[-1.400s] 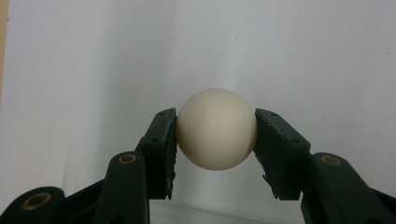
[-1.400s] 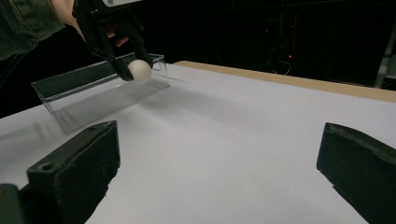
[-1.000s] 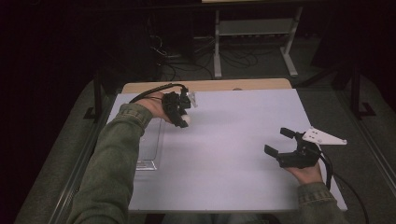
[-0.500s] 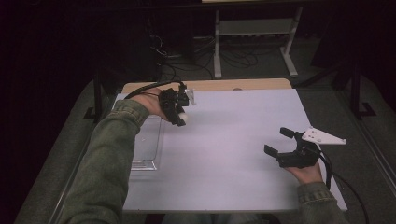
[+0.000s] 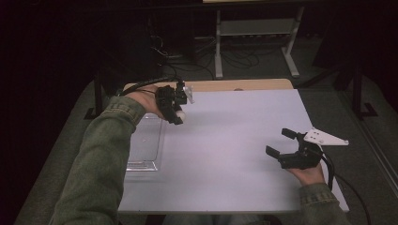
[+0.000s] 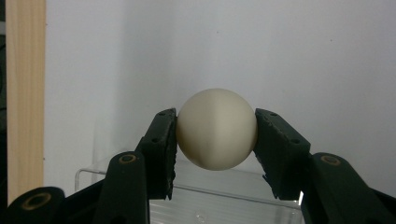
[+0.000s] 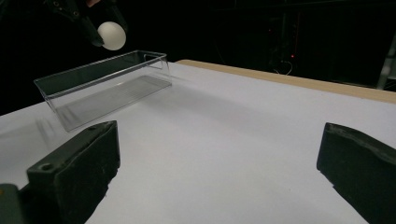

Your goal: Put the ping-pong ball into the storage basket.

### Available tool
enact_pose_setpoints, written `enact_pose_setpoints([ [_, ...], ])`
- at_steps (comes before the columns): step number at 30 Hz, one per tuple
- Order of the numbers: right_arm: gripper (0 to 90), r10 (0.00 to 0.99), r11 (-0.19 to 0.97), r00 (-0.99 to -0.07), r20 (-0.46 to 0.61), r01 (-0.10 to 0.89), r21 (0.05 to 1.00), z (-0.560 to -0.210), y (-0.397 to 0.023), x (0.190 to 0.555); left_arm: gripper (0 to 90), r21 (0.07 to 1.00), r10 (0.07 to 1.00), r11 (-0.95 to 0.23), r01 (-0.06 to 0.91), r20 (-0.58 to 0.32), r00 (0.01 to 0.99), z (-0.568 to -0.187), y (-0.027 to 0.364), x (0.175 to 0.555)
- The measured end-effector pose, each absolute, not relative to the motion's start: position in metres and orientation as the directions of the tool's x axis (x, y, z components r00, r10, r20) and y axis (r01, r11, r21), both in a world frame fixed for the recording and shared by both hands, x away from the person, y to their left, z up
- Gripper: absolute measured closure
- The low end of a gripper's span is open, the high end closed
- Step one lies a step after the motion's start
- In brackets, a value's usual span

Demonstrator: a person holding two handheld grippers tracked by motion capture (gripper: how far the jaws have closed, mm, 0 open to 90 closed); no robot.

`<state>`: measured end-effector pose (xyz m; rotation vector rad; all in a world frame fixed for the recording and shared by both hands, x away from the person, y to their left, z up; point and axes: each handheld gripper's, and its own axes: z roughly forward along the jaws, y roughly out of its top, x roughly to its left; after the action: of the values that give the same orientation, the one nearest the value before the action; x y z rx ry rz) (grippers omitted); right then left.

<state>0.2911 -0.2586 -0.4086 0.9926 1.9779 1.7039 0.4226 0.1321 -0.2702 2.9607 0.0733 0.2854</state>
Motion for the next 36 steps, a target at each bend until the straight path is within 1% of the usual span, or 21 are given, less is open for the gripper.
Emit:
enact_pose_setpoints([
  [7,0.0,0.696,0.036,-0.695,0.180,0.284,0.958,-0.409,-0.259,0.292,50.8,0.164,0.056,-0.986,0.025,0.192,0.980,-0.260,0.136,0.419],
  [11,0.0,0.698,0.032,-0.694,0.179,0.281,0.959,-0.409,-0.259,0.291,50.8,0.170,0.072,-0.985,0.038,0.197,0.978,-0.255,0.141,0.416],
  [21,0.0,0.697,0.040,-0.696,0.176,0.282,0.958,-0.409,-0.258,0.290,50.9,0.153,0.075,-0.987,0.043,0.209,0.975,-0.238,0.154,0.408],
  [31,0.0,0.700,0.038,-0.693,0.172,0.277,0.960,-0.408,-0.258,0.289,50.9,0.133,0.085,-0.989,0.060,0.197,0.977,-0.235,0.165,0.400],
  [36,0.0,0.701,0.044,-0.693,0.169,0.278,0.960,-0.408,-0.257,0.290,50.9,0.117,0.100,-0.990,0.079,0.190,0.977,-0.236,0.178,0.397],
])
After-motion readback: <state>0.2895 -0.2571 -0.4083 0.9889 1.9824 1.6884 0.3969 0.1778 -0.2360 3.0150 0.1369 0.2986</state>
